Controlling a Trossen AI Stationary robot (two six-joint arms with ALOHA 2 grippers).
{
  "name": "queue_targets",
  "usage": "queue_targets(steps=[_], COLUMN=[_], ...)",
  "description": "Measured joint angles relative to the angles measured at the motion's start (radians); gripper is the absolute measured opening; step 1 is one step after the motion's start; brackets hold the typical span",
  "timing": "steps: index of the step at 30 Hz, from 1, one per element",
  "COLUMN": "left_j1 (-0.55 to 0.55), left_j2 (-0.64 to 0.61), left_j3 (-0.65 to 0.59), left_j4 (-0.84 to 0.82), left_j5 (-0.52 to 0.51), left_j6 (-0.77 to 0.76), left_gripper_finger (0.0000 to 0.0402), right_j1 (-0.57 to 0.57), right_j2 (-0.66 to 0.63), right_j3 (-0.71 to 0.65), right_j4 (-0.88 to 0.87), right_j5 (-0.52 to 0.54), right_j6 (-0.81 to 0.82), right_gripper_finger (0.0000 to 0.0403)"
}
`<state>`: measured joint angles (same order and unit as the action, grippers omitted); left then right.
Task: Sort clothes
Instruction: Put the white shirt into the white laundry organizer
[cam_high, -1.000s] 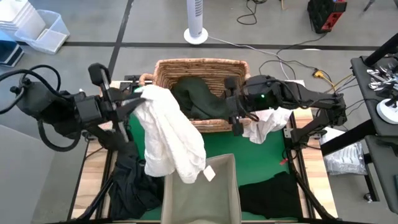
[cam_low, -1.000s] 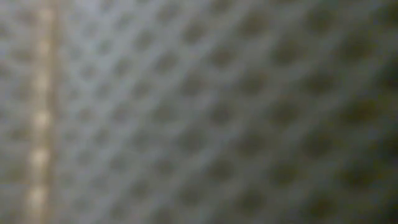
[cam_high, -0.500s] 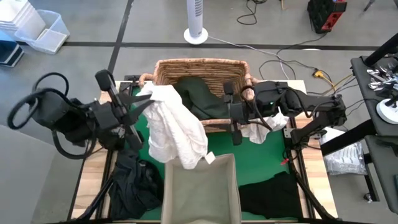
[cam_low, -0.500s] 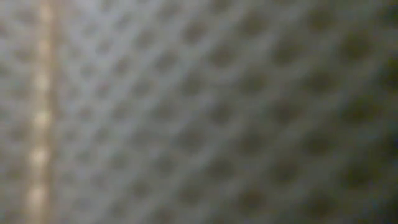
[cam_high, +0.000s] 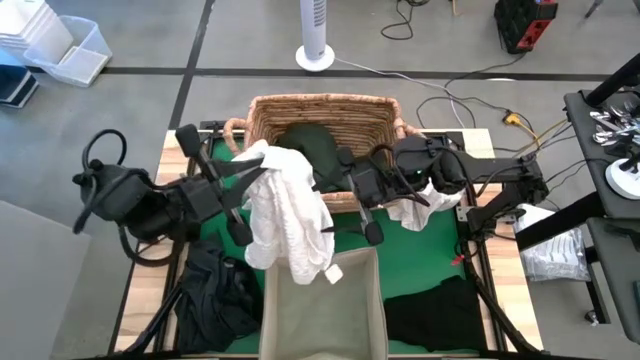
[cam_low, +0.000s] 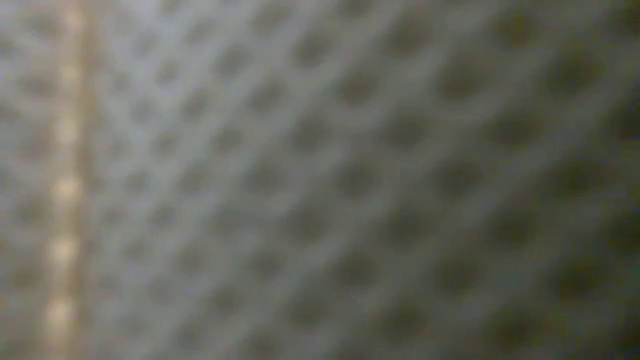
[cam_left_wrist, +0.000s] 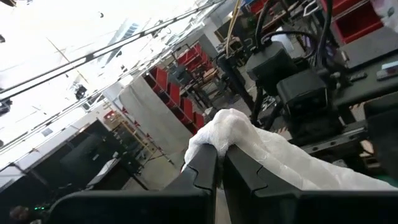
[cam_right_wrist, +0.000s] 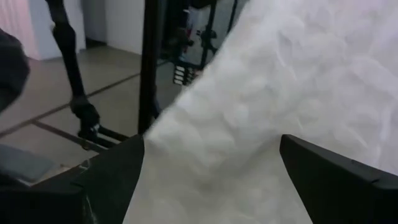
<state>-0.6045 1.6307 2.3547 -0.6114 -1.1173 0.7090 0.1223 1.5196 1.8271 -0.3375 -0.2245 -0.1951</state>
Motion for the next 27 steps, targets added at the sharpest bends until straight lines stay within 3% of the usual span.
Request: queue_targets(steps=[6,18,27], left_j1=[0.005,0.029,0.039], left_j2=[0.016,0.069,0.078], left_j3=[0.000,-0.001,-0.001], left_j4=[-0.001,0.021,0.028], left_j5=[0.004,0.111,0.114], left_j6=[-0.015,-0.025,-0.033], left_gripper_finger=[0.0000,0.0000,0.0000], right_j1=[0.004,0.004,0.004], right_j2=[0.005,0.093,0.158], right_j3=[0.000,0.000,0.000], right_j4=[0.046,0.170,0.291], right_j5=[-0.027,-0.038,-0.049], right_j6=[0.021,0.001,-0.025], right_gripper_finger=[0.0368,0.0368,0.0367])
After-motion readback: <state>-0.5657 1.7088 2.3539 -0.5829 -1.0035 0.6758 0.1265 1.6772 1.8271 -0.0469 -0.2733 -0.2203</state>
